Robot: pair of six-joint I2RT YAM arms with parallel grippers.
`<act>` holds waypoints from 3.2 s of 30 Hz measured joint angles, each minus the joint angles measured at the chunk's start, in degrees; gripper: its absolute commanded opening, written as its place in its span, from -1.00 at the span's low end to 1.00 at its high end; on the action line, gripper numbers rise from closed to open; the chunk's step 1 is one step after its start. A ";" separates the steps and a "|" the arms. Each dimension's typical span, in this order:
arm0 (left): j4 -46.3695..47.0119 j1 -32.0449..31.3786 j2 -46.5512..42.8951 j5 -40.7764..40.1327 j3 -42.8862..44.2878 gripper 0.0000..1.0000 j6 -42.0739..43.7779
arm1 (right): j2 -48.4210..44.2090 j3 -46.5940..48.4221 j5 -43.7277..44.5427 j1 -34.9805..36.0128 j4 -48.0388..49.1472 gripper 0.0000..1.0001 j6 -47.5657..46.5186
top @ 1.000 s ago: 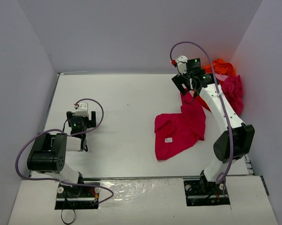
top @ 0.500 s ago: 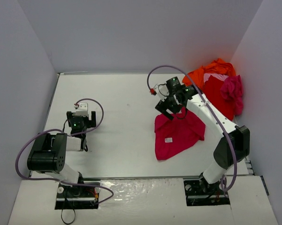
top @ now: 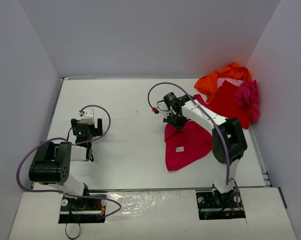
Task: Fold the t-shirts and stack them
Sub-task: Flatten out the tshirt
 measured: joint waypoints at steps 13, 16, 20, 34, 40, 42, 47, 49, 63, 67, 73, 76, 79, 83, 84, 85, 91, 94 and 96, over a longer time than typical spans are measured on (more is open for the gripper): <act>0.00 0.00 0.00 0.00 0.00 0.94 0.00 | 1.17 10.86 5.93 -0.48 1.19 -1.00 -0.48; 0.00 0.00 0.00 0.00 0.00 0.94 0.00 | -1.89 15.03 5.90 -2.07 1.47 -1.00 -0.23; 0.00 0.00 0.00 0.00 0.00 0.94 0.00 | -5.27 23.61 5.40 -3.95 1.29 -1.00 0.32; 0.00 0.00 0.00 0.00 0.00 0.94 0.00 | -7.74 46.79 -26.76 -12.82 -3.53 -1.00 5.42; 0.00 0.00 0.00 -0.01 0.00 0.94 -0.01 | -9.34 37.16 -24.45 -27.02 1.24 -1.00 9.83; 0.00 0.02 0.00 0.00 0.00 0.94 0.00 | -9.97 32.78 -20.16 -34.28 3.95 -1.00 11.21; 0.00 0.02 0.00 0.00 0.00 0.94 -0.02 | -11.63 27.55 -8.61 -43.34 7.24 -1.00 12.15; 0.00 0.02 0.00 -0.01 0.00 0.94 0.00 | -13.78 26.65 -5.43 -42.69 7.62 -1.00 12.46; 0.00 0.02 0.00 -0.02 0.00 0.94 0.00 | -16.36 26.01 -18.75 -13.98 4.70 -1.00 8.36; 0.00 0.02 0.00 -0.02 0.00 0.94 0.00 | -14.35 26.20 -31.03 -9.40 -2.35 -1.00 5.18; 0.00 0.02 0.00 -0.02 0.00 0.94 0.00 | -14.29 29.59 -41.71 -10.68 -6.53 -1.00 2.81; 0.00 0.02 0.00 -0.02 0.00 0.94 0.00 | -13.66 32.04 -44.00 -10.73 -7.14 -1.00 2.50; 0.00 0.02 0.00 -0.02 0.00 0.94 0.00 | -12.27 34.12 -43.06 -10.70 -6.61 -1.00 2.84; 0.00 0.02 0.00 -0.02 0.00 0.94 -0.02 | -9.13 35.75 -34.29 -10.98 -3.38 -1.00 5.73; 0.00 0.02 0.00 -0.02 0.00 0.94 -0.01 | -8.28 35.85 -30.57 -11.06 -2.25 -1.00 6.71; 0.00 0.02 0.00 -0.02 0.00 0.94 0.00 | -7.40 35.87 -25.61 -11.10 -1.03 -1.00 7.70; -0.02 0.02 0.00 -0.02 0.00 0.94 -0.01 | 0.11 39.10 5.80 -11.84 8.11 -1.00 7.14; -0.02 0.02 0.00 -0.03 0.00 0.94 -0.02 | 5.34 43.37 20.19 -12.82 14.33 -1.00 1.99; -0.06 0.02 0.00 -0.02 0.00 0.94 0.00 | 7.19 44.40 27.01 -14.06 18.32 -1.00 -0.90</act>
